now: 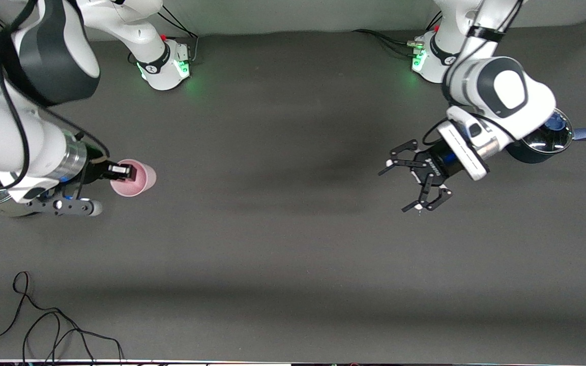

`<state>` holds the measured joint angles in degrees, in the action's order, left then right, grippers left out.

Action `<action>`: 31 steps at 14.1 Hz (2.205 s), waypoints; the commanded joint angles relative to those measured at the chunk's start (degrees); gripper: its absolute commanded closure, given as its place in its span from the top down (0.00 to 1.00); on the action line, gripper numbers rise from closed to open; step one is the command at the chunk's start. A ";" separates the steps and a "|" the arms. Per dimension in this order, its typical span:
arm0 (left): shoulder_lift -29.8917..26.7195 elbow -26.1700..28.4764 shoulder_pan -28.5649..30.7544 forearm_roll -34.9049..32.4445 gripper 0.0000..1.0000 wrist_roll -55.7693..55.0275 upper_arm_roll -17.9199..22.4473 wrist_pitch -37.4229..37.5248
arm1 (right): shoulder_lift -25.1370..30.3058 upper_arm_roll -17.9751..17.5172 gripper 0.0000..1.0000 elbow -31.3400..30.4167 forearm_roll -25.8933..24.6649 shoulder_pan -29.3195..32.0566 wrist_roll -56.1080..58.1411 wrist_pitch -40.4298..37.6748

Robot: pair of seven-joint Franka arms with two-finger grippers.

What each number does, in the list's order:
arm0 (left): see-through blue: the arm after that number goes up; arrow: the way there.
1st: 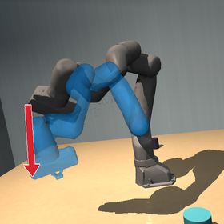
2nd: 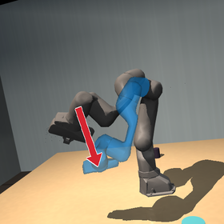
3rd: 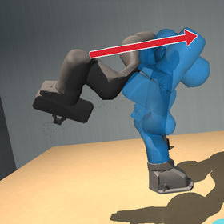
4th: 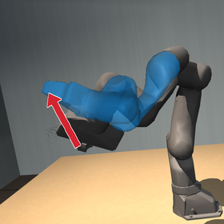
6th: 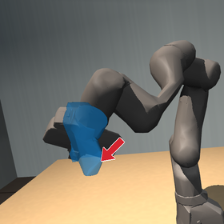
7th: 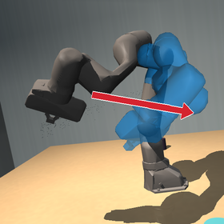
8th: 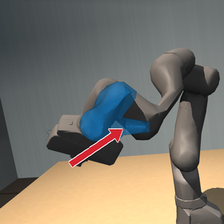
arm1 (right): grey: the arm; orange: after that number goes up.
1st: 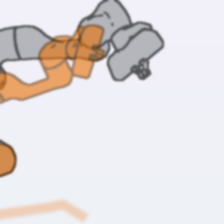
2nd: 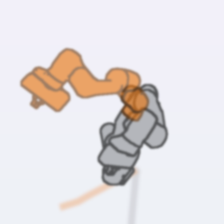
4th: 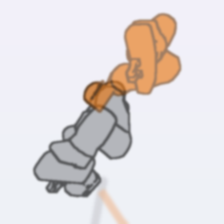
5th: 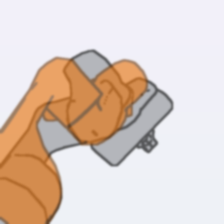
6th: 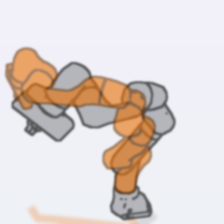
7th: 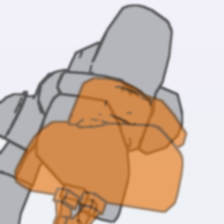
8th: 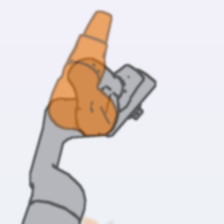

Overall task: Transfer pink cup from left to right arm
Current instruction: 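Open the left gripper while the right gripper carries the cup away, then lower the cup onto the table with the right gripper while the left retracts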

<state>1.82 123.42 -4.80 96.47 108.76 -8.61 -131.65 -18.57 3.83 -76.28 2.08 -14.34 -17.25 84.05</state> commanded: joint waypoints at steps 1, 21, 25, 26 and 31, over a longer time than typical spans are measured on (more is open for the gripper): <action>-1.02 0.16 7.23 -12.21 0.99 -9.76 -0.53 9.79 | 5.20 2.75 0.00 -13.59 0.91 -0.60 4.23 9.87; -3.48 -32.36 19.57 -90.21 0.99 -73.45 -2.20 53.94 | 1.95 6.45 0.41 -53.72 0.91 -0.52 10.56 65.90; -4.62 -32.19 17.37 -96.97 0.99 -90.83 -4.04 54.22 | 5.72 6.54 0.94 -53.54 0.91 -1.04 10.66 61.43; -5.50 -32.01 17.54 -97.08 0.99 -91.27 -3.87 53.43 | 8.17 6.45 1.00 -53.19 0.91 -1.22 10.13 58.45; -7.09 -30.78 17.11 -97.08 0.99 -104.79 -4.13 48.07 | 18.21 6.28 1.00 -39.79 0.91 -2.80 8.11 31.69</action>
<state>-3.99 91.33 13.09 0.44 9.17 -12.86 -81.84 -3.74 9.86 -122.74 2.11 -16.07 -8.34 126.57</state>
